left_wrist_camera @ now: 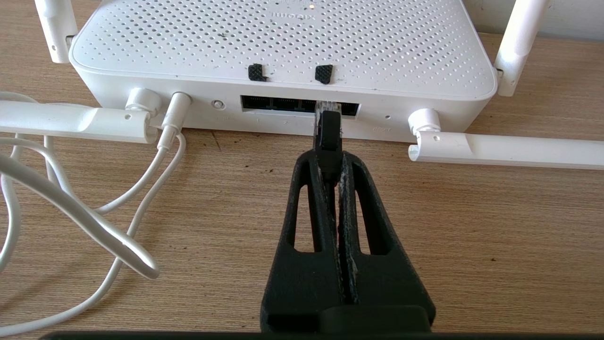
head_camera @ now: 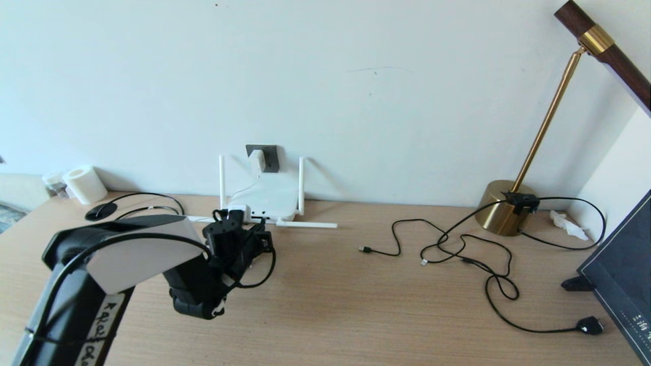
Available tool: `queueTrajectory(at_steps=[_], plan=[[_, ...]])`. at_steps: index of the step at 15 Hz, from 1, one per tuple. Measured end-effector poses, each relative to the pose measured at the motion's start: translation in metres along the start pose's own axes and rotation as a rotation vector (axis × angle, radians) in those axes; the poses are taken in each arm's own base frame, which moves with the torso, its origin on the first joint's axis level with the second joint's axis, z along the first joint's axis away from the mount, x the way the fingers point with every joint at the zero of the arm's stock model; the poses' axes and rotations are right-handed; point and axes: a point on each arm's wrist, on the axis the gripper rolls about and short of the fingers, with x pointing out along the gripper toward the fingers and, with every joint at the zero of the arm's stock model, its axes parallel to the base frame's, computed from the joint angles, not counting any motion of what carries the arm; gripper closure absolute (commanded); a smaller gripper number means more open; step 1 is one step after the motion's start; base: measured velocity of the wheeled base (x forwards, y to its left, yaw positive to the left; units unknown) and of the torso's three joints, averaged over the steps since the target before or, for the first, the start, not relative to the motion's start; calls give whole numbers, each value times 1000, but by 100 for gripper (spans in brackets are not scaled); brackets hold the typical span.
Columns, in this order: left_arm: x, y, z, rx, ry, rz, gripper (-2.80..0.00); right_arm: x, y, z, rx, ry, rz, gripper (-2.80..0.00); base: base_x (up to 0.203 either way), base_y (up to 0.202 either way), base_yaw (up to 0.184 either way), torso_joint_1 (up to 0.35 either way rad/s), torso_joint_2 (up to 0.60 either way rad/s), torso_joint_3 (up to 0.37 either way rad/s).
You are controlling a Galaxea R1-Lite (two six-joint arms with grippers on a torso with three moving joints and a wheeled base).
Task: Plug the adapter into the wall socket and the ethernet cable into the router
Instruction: Plug cable into router interface
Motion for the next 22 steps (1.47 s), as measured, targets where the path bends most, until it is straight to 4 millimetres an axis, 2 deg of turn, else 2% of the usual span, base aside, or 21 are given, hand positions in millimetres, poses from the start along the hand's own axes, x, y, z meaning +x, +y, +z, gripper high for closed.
queueTrajectory(at_steps=[22], plan=[[0, 0, 0, -1, -3, 0, 0, 0, 0, 0, 0, 0, 0, -280, 0, 0, 0, 0, 0, 0]])
